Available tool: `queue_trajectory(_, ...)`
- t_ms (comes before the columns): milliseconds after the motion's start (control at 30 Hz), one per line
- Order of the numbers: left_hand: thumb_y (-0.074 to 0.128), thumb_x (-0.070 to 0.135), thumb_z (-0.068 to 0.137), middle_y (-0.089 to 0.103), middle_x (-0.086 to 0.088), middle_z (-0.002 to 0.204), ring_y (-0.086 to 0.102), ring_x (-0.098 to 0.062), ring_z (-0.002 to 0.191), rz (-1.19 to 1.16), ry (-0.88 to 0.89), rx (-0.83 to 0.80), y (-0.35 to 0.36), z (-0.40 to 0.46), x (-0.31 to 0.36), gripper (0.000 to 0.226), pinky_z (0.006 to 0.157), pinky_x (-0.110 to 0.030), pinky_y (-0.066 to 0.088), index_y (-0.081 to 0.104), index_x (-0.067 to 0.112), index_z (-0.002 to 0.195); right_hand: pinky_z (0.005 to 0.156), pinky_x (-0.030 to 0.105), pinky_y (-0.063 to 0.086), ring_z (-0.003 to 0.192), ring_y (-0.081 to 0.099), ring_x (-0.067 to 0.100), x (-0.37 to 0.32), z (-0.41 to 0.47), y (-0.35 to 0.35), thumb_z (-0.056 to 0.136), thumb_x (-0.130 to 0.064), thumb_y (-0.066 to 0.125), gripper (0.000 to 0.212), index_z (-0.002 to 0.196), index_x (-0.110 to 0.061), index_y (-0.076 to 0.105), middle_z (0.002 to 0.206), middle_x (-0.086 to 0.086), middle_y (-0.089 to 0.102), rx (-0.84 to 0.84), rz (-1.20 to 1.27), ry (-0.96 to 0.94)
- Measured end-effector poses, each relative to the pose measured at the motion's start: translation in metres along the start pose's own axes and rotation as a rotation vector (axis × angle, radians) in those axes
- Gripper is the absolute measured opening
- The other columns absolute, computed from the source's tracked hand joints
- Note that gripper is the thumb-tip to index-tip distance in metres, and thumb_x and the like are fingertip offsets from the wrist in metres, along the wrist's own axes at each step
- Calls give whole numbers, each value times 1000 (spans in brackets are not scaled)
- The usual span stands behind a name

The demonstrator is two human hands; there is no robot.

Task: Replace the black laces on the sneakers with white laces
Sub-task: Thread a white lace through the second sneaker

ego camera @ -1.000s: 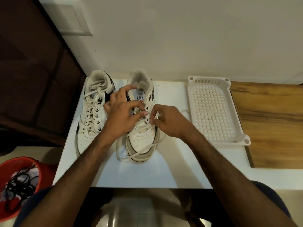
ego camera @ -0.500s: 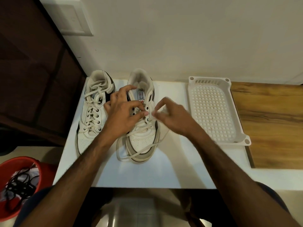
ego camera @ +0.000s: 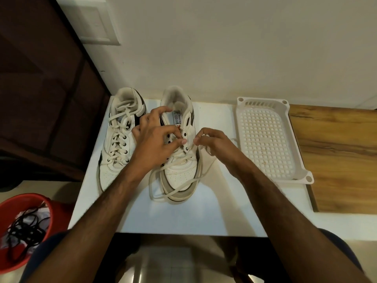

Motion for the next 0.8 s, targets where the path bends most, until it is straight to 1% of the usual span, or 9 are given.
queue_trajectory(100, 77, 43, 86, 28, 14, 157, 23, -22, 143, -23, 66, -50, -3, -2, -6, 11, 102, -46, 20, 73, 40, 96, 74, 30, 48, 80, 61, 15, 3, 3, -8, 97, -29, 64, 21, 87, -12, 63, 88, 0, 66, 24, -350, -53)
queue_trajectory(200, 68, 48, 90, 32, 9, 150, 31, -21, 140, -38, 131, 7, -13, -7, -5, 26, 102, -46, 23, 64, 35, 112, 74, 30, 49, 78, 57, 12, 7, 5, -19, 97, -24, 66, 8, 94, -17, 66, 89, -4, 64, 40, -475, -137)
queue_trajectory(233, 65, 51, 90, 38, 6, 140, 37, -19, 133, -15, 163, 41, -19, -9, -2, 29, 100, -44, 26, 62, 31, 111, 79, 33, 52, 82, 58, 12, 8, 5, -22, 97, -18, 65, 2, 97, -18, 67, 92, -4, 63, 54, -503, -171)
queue_trajectory(300, 62, 54, 90, 48, 5, 116, 47, -15, 109, 55, 262, 47, -29, -14, 4, 31, 89, -39, 34, 59, 25, 100, 92, 41, 51, 97, 61, 15, 11, 8, -23, 95, -11, 65, 13, 103, -21, 69, 104, -4, 63, 126, -614, -236)
queue_trajectory(400, 60, 59, 89, 47, 16, 90, 46, -8, 85, 165, 431, -110, -30, -25, 8, 30, 76, -35, 32, 56, 29, 86, 109, 44, 41, 123, 56, 18, 10, 8, -28, 95, -9, 66, 29, 120, -23, 66, 131, -3, 59, 224, -708, -281)
queue_trajectory(500, 59, 60, 90, 48, 18, 90, 51, -8, 86, 227, 550, -231, -20, -34, 15, 29, 75, -31, 29, 60, 31, 87, 109, 39, 33, 133, 48, 18, 6, 4, -34, 95, -9, 65, 34, 125, -25, 65, 140, -3, 54, 253, -763, -283)
queue_trajectory(567, 67, 59, 86, 54, 12, 91, 53, -12, 85, 295, 626, -245, -9, -39, 28, 32, 74, -30, 29, 64, 27, 88, 102, 39, 41, 121, 54, 18, 3, 1, -36, 94, -7, 64, 29, 115, -27, 69, 127, -2, 59, 243, -751, -291)
queue_trajectory(700, 91, 48, 63, 63, 3, 81, 59, -20, 73, 571, 679, -292, 17, -44, 48, 35, 66, -36, 41, 72, 21, 75, 76, 16, 50, 88, 65, 4, -4, -8, -36, 85, 10, 56, 36, 100, -18, 74, 101, -4, 72, -85, -606, -298)
queue_trajectory(800, 93, 32, 66, 62, 6, 74, 62, -21, 68, 438, 647, -203, 17, -41, 43, 25, 64, -38, 42, 71, 22, 75, 71, 4, 46, 90, 63, -1, -2, -14, -32, 86, 8, 61, 36, 110, -17, 72, 102, -12, 69, -395, -731, -176)
Point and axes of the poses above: each hand's wrist, its own z-axis towards the middle knuckle, its own y-axis out of the palm, x = y × z, the point moved 1 cm from there along z, towards the middle knuckle
